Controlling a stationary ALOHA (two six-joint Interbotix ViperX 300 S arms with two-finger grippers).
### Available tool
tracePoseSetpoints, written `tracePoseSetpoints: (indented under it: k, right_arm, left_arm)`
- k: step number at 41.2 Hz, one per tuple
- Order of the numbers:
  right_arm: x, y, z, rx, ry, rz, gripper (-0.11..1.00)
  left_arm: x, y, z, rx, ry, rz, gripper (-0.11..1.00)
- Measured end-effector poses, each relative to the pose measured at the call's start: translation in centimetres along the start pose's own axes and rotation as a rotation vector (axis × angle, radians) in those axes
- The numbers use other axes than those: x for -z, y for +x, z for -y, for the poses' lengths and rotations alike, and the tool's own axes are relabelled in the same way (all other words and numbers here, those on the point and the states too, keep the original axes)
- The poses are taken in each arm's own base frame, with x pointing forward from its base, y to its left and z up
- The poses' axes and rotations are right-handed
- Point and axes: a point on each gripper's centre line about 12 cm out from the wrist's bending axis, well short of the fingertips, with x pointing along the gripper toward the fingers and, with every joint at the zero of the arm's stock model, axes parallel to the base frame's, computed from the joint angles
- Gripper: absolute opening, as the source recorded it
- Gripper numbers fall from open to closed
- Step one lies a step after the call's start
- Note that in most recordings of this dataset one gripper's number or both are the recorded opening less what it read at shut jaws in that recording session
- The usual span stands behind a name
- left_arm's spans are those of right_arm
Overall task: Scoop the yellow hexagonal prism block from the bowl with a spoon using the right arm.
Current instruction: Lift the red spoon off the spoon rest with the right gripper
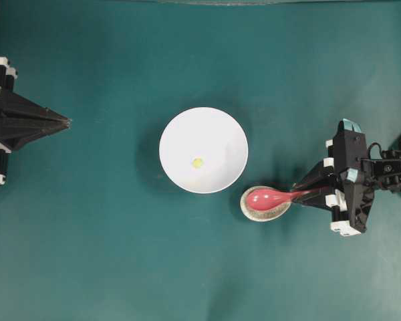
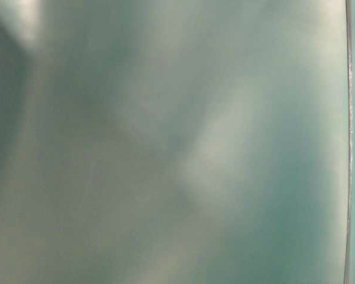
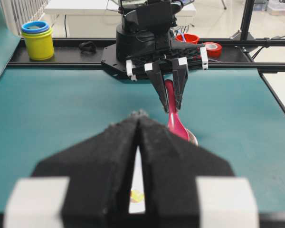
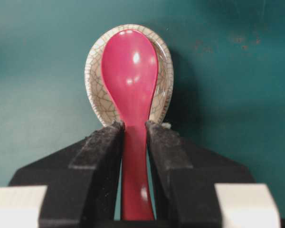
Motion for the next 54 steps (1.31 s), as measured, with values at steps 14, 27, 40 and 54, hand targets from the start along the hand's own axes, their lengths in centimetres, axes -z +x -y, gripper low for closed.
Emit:
tracePoseSetpoints:
  k: [14, 27, 40, 54]
  right_arm:
    - [0.1, 0.0, 0.0, 0.000, -0.007, 0.000, 0.45]
    - [1.4, -0.9, 0.9, 0.006, -0.048, 0.100, 0.45]
    - [2.9, -0.1, 0.8, 0.010, -0.114, 0.186, 0.45]
    - [4.4, 1.2, 0.5, 0.007, -0.186, 0.238, 0.45]
  left_arm:
    - [0.0, 0.0, 0.0, 0.000, 0.000, -0.002, 0.00]
    - [0.0, 0.0, 0.0, 0.000, 0.000, -0.002, 0.00]
    - [0.0, 0.0, 0.0, 0.000, 0.000, -0.003, 0.00]
    - [0.1, 0.0, 0.0, 0.000, 0.000, -0.011, 0.00]
